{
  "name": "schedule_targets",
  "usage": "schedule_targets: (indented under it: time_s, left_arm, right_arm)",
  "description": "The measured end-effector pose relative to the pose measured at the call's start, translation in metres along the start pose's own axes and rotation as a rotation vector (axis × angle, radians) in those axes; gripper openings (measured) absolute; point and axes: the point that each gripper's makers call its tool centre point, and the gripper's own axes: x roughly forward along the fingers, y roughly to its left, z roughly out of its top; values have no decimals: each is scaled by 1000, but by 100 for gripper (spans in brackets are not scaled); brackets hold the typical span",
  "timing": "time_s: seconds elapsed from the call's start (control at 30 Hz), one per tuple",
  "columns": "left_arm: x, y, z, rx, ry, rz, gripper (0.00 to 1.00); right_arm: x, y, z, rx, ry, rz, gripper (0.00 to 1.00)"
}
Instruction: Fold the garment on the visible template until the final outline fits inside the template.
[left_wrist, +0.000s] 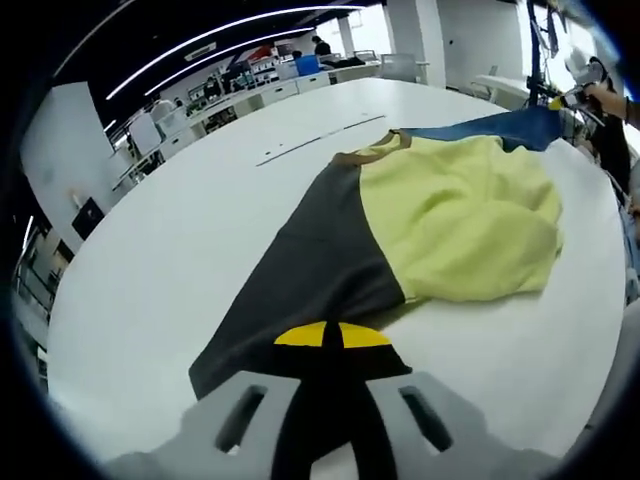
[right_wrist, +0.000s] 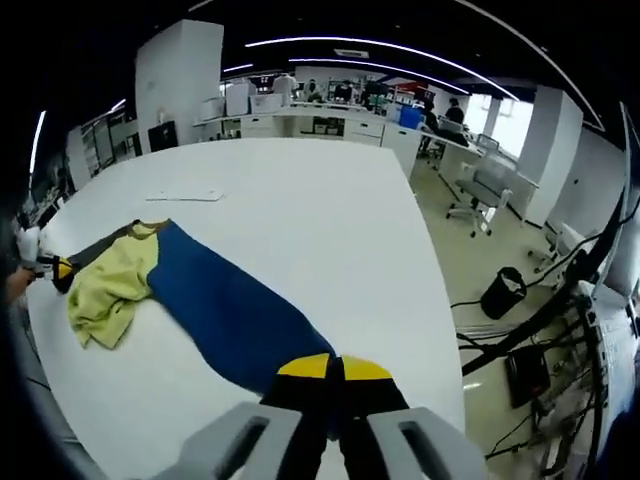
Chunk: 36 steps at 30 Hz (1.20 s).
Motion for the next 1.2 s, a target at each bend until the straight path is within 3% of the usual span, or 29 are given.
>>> schedule_targets:
  time_s: [0.63, 1.03, 1.13, 1.2]
  left_arm:
    - [5, 11, -1, -15, 17, 17, 0]
    - [6, 10, -3, 6, 33, 20, 0]
    - [5, 9, -5, -64, 21, 9, 1]
    - [3, 9, -4, -47, 16, 11, 4]
  right_arm:
    - [54, -35, -25, 9, 153, -49, 0]
    - [59, -41, -34, -4, 190, -61, 0]
    - [59, -39, -33, -23, 180, -54, 0]
    - [56, -41, -31, -27, 171, -66, 7]
